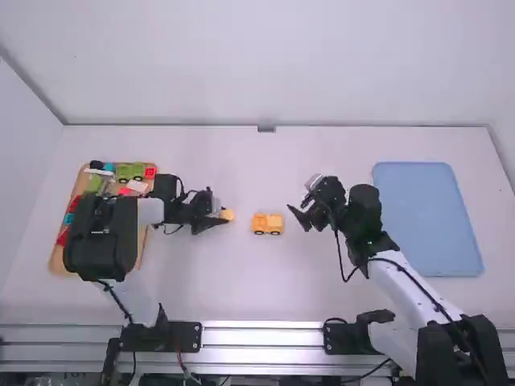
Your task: Assemble lego blocks to make yellow taxi
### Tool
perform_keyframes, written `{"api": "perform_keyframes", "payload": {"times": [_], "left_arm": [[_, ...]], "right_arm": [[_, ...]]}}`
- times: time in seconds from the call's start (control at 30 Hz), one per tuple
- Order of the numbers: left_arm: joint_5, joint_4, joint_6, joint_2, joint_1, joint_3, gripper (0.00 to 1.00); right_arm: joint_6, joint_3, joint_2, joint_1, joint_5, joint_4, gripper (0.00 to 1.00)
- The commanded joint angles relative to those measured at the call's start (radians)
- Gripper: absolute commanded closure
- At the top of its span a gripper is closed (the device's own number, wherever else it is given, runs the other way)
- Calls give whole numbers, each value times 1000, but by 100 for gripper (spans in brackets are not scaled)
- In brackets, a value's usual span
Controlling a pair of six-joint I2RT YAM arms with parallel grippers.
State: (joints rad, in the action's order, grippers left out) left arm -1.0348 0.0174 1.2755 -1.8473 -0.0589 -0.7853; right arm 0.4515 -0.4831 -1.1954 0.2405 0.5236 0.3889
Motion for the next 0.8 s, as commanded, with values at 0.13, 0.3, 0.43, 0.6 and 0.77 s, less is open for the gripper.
{"api": "perform_keyframes", "payload": {"times": [0.13,0.3,0.43,0.6,0.77], "left_arm": [[-41,-52,-46,13,151,8,86],[59,-166,-209,13,230,8,96],[27,-192,-235,13,243,8,94],[18,-190,-240,-16,243,-9,94],[-12,-185,-240,-70,242,-45,94]], "right_arm": [[235,2,-261,-4,333,58,2],[288,-65,-501,-33,496,129,2],[389,-141,-660,-40,592,124,2],[422,-219,-783,-14,600,128,2],[422,-268,-846,14,534,126,2]]}}
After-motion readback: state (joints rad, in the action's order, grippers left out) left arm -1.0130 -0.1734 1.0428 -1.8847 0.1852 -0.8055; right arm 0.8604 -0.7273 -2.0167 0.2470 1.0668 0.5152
